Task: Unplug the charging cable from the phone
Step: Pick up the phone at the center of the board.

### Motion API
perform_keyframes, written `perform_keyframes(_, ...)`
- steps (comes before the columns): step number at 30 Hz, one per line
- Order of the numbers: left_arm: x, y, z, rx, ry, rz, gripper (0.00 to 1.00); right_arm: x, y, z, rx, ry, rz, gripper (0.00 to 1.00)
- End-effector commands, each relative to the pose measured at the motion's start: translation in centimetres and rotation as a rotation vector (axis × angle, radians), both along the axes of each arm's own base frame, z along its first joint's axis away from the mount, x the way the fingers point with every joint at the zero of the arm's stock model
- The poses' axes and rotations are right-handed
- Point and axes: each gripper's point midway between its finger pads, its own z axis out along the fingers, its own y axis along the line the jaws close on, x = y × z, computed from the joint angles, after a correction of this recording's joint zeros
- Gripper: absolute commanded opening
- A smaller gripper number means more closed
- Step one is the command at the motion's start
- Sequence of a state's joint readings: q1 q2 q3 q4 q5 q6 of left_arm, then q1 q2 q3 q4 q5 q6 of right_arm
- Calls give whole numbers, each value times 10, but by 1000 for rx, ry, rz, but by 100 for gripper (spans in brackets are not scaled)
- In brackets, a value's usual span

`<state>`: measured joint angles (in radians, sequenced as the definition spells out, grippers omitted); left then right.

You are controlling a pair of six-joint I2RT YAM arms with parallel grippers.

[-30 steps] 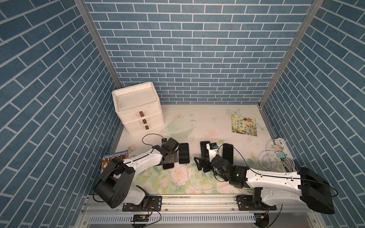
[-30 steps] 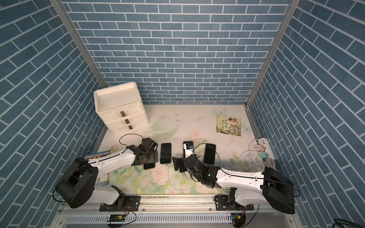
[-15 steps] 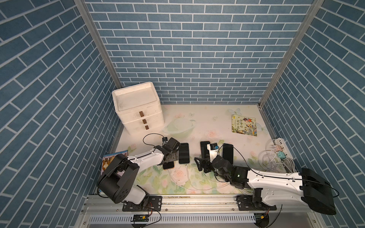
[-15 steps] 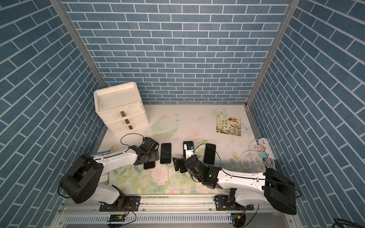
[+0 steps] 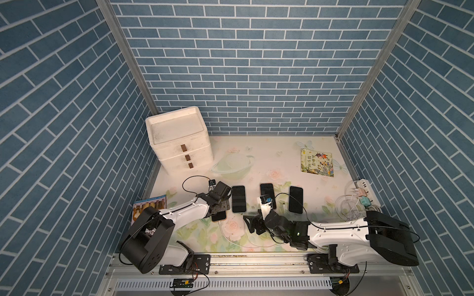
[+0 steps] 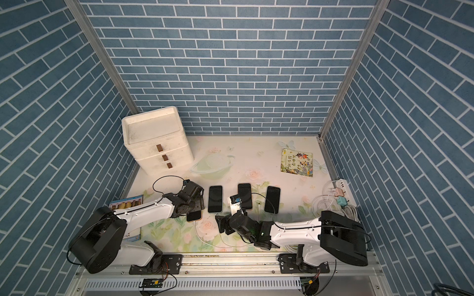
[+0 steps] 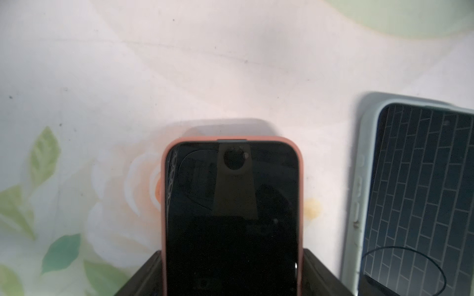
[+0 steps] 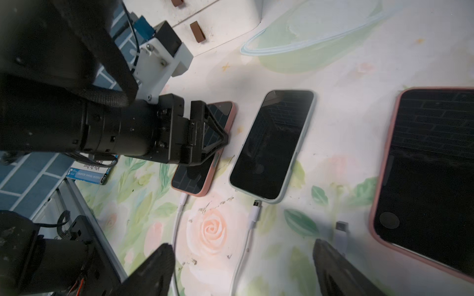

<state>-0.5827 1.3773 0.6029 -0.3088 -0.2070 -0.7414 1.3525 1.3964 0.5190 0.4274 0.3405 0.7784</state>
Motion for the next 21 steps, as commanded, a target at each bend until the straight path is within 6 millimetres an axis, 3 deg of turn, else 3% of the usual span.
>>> perform_keyframes(1, 5, -1, 18, -36, -51, 28, 0, -10, 31, 23, 115, -29, 91, 88)
perform_keyframes(13, 11, -2, 59, -93, -160, 69, 0, -35, 87, -3, 125, -4, 278, 74)
perform_keyframes(21, 12, -8, 75, -143, -197, 73, 0, -41, 106, -26, 87, 10, 339, 59)
